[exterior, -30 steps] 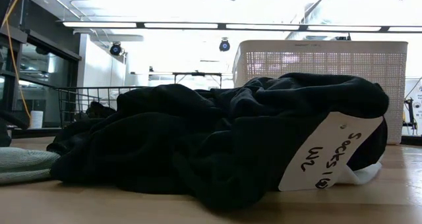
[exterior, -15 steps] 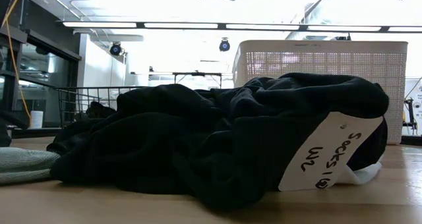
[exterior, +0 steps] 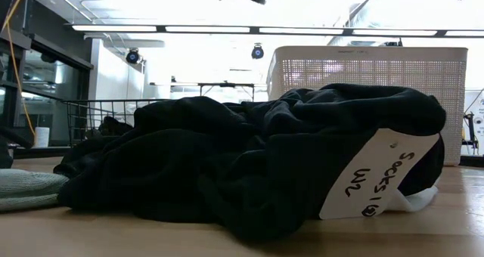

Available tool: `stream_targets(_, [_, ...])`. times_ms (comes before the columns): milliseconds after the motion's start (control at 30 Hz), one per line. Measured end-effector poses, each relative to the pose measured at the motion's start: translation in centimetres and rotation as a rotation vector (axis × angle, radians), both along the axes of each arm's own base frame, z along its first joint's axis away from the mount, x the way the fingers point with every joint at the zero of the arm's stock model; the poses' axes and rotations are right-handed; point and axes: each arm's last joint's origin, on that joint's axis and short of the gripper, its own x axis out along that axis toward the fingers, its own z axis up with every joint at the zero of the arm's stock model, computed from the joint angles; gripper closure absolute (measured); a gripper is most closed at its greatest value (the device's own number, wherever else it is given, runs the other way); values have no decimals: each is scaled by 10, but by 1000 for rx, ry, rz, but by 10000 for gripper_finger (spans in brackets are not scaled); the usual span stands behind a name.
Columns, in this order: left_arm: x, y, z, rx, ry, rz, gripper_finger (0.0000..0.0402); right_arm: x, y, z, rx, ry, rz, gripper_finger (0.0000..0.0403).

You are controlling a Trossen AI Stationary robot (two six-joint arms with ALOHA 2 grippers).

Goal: Pick & Place Cloths
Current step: Put the blue gray sock into the black bin, then put the left black boxer shorts into the black wire basket

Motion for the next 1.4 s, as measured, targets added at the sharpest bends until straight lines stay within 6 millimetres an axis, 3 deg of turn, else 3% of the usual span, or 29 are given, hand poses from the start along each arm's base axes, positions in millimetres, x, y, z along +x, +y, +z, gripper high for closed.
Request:
stream_targets(633, [-45, 2, -18, -77, 443, 288, 170, -13, -30, 29, -80, -276, -70, 117])
stream_targets(1000, [-66, -36, -25, -123, 569, 459, 170, -20, -48, 37, -187, -383, -116, 117])
stream_targets(1200, [-74, -56, -50, -144, 653, 573, 170, -22, -53, 40, -224, -431, -71, 117])
stream_targets(1400, [-88, -66, -94, -161, 838, 720, 149, -25, -56, 43, -220, -447, -41, 117])
